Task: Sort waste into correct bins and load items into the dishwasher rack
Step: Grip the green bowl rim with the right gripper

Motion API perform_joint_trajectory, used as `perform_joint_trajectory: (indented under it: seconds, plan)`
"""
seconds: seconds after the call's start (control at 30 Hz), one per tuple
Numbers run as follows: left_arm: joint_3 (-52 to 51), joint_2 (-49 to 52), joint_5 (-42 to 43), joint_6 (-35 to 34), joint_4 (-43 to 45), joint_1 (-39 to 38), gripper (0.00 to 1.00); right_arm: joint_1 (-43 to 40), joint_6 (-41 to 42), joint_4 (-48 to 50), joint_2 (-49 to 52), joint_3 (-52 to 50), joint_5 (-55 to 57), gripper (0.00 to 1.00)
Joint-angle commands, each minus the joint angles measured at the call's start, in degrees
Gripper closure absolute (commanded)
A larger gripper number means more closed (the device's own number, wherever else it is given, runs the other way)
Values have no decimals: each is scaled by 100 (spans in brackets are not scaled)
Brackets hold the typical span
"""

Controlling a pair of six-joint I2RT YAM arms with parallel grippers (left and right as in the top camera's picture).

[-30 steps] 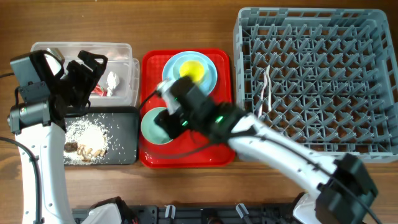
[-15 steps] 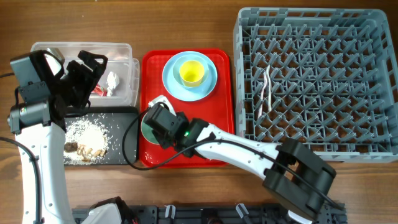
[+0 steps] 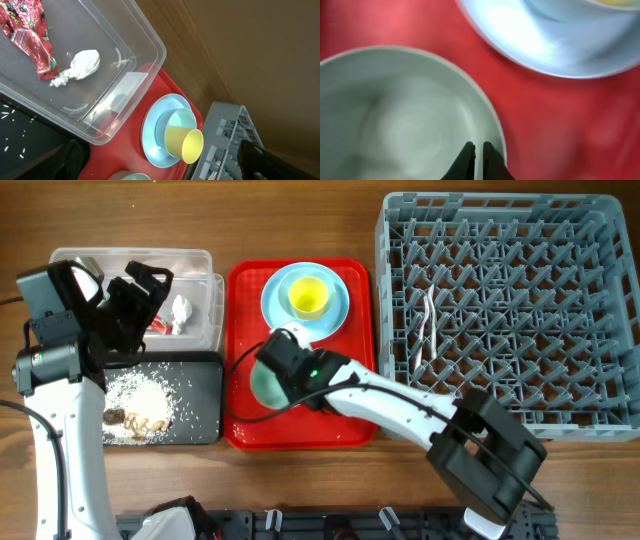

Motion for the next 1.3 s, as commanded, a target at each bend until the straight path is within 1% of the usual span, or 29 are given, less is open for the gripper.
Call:
perform_joint_trajectory:
  seconds: [0.0, 0.13, 0.17, 0.23, 0.3, 0.37, 0.43, 0.6, 0.8, 0.83, 0.9, 1.13, 1.27]
  plan:
    - [48, -9, 68, 28, 15, 33, 0, -162, -55, -155, -114, 44, 608, 91]
    - [48, -9, 68, 28, 15, 33, 0, -186, -50, -238, -400, 188, 553, 90]
    - [48, -9, 68, 28, 15, 33, 0, -186, -50, -236, -496, 219, 415, 87]
    - [48, -9, 68, 28, 15, 33, 0, -179, -59, -184, -673, 254, -192, 77]
    - [48, -9, 68, 28, 15, 33, 0, -179, -240, -87, -828, 256, -1189, 69]
    - [48, -9, 68, 28, 17, 33, 0, -173, -584, -46, -876, 256, -1950, 66]
    - [48, -9, 68, 28, 15, 33, 0, -131, -804, -72, -874, 251, -2393, 66]
    - [48, -9, 68, 28, 15, 33, 0, 129, -986, -79, -841, 111, -2430, 66]
    - [48, -9, 68, 28, 15, 33, 0, 385, -979, -63, -531, 94, -2015, 64]
    - [48, -9, 68, 28, 15, 33, 0, 396, -988, -57, -466, 94, -1980, 62]
    - [48, -9, 68, 28, 15, 33, 0, 400, -1080, -26, -317, 94, -1967, 61]
    - [48, -9, 68, 28, 15, 33, 0, 400, -1104, 70, 146, 94, -1836, 61]
    - [48, -9, 68, 28, 15, 33, 0, 400, -1091, 92, 170, 94, -1821, 62]
